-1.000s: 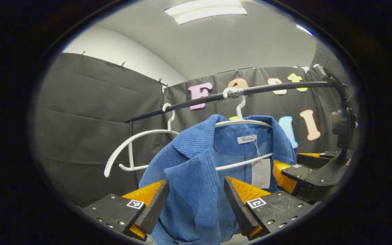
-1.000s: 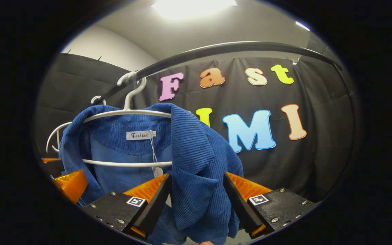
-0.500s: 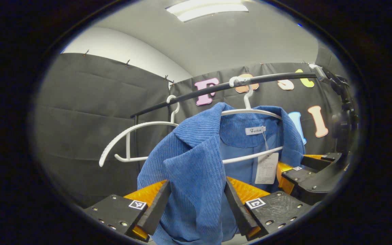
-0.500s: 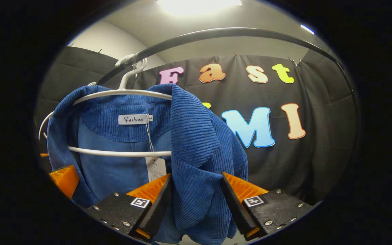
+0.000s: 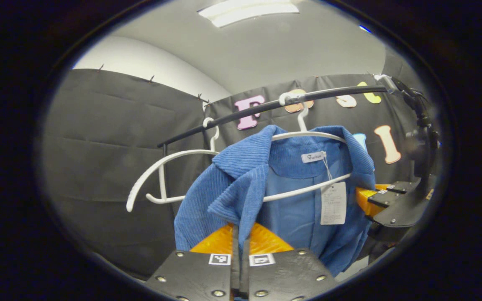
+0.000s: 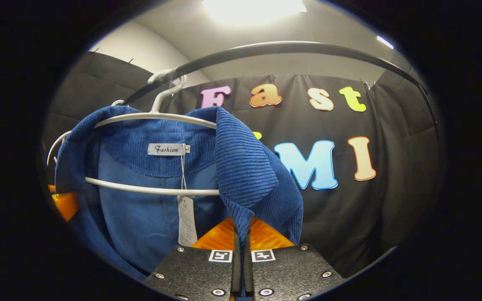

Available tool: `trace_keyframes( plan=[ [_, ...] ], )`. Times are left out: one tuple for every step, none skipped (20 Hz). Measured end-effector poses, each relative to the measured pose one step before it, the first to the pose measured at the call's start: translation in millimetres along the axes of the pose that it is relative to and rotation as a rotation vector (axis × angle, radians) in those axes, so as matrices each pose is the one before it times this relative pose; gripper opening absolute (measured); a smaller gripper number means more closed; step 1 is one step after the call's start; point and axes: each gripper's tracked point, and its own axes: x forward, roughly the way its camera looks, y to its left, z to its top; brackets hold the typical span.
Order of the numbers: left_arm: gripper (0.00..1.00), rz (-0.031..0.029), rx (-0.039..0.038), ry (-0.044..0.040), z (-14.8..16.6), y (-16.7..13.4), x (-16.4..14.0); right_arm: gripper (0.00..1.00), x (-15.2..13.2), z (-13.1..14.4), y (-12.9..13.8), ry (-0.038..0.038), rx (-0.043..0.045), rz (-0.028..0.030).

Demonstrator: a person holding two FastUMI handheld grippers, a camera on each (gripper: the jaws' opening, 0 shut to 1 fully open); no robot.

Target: Grasp the clothes on the hanger with both hands and then place them into the laundry hamper below.

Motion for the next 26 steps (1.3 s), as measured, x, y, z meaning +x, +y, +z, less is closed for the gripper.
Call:
trace_keyframes(
  plan=[
    [0.00,-0.00959,-0.00935,-0.00586,3.15,-2.69,-4.55,0.02,-2.93,5.46,-1.46,-0.02496,-0.00499,-0.00410],
    [0.01,-0.00164,0.00141,-0.00974,4.47,1.72,0.72,0.02,-2.79,6.45,-3.65,-0.02336,-0.00098,-0.01098],
    [0.00,-0.00218,0.00145,-0.01179,4.40,3.51,-2.54,0.02,-2.17,5.79,-2.27,-0.01359,0.00170,-0.00470],
    [0.00,-0.00561,0.00413,-0.01000,5.05,1.50,-2.62,0.02,-0.98,3.14,-2.10,-0.00841,0.00290,-0.00329],
    [0.00,-0.00222,0.00348,-0.00581,4.33,3.32,-4.79,0.02,-1.37,4.01,-4.09,-0.00879,0.00047,-0.00689],
    [0.00,-0.00149,0.00169,-0.01060,6.18,4.19,-3.80,0.02,-1.86,4.30,-4.79,-0.00834,-0.00137,-0.00932],
    [0.00,0.00155,0.00097,-0.00768,5.36,5.19,-4.35,0.02,-2.06,4.99,-6.16,-0.01001,0.00210,-0.01099],
    [0.02,0.00533,-0.00126,-0.00970,6.41,6.01,-3.22,0.02,-0.33,5.05,-5.90,-0.01131,0.00347,-0.01133],
    [0.02,0.00449,-0.00036,-0.01095,6.86,6.78,-2.71,0.02,-0.13,5.34,-6.13,-0.01260,0.00252,-0.01210],
    [0.02,0.00610,0.00082,-0.01060,7.26,7.15,-0.16,0.02,0.37,5.86,-5.66,-0.01223,0.00249,-0.01092],
    [0.02,0.00666,0.00038,-0.01178,6.58,6.67,0.52,0.02,2.18,5.50,-4.91,-0.01330,0.00072,-0.00970],
    [0.03,0.00773,-0.00224,-0.01186,7.01,6.59,0.65,0.02,1.53,6.43,-5.37,-0.01363,-0.00375,-0.00930],
    [0.02,0.00540,-0.00087,-0.01194,5.55,6.19,1.96,0.02,2.02,5.10,-6.08,-0.01376,-0.00849,-0.01087],
    [0.02,0.00864,0.00175,-0.00909,5.21,7.08,1.22,0.02,2.97,5.92,-4.35,-0.01634,-0.00710,-0.00764],
    [0.02,0.00993,0.00450,-0.01133,4.31,6.73,3.16,0.01,3.44,6.58,-5.75,-0.01549,-0.00777,-0.00747],
    [0.03,0.00522,0.00640,-0.01014,4.00,4.56,3.92,0.01,4.50,5.26,-4.60,-0.01498,-0.00777,-0.00729],
    [0.03,0.00656,0.00760,-0.00591,3.08,4.82,4.13,0.01,4.39,4.44,-3.90,-0.01312,-0.00884,-0.00613],
    [0.02,0.00286,0.00711,-0.00402,0.39,3.17,4.19,0.01,4.94,2.96,-4.28,-0.01174,-0.00679,-0.00599],
    [0.02,0.00266,0.00737,-0.00189,0.26,3.91,3.79,0.01,4.17,1.89,-4.99,-0.00947,-0.00783,-0.00379],
    [0.02,0.00297,0.00634,-0.00258,1.15,5.36,4.02,0.02,2.53,0.55,-3.04,-0.00640,-0.00869,-0.00381],
    [0.02,-0.00688,0.00129,-0.00327,1.61,3.51,5.44,0.02,0.29,0.28,-1.70,-0.00479,-0.00964,-0.00295],
    [0.00,0.00090,0.00721,-0.00698,1.21,5.60,4.05,0.02,1.62,-0.10,-2.19,-0.00416,-0.01098,-0.00075],
    [0.02,-0.00193,0.01429,-0.00644,2.59,4.78,3.11,0.02,2.97,-0.92,-1.68,-0.00441,-0.01119,0.00192],
    [0.02,-0.00162,0.01646,-0.00784,2.62,3.99,4.15,0.02,2.88,-1.17,-1.84,-0.00454,-0.01260,0.00110],
    [0.02,-0.00167,0.01392,-0.01000,1.49,3.51,4.53,0.01,2.86,-1.47,-1.60,-0.00461,-0.01028,-0.00032],
    [0.00,-0.00608,0.01005,-0.00401,0.25,2.18,5.23,0.01,2.14,-1.66,-1.04,-0.00261,-0.00565,-0.00005]
  ],
)
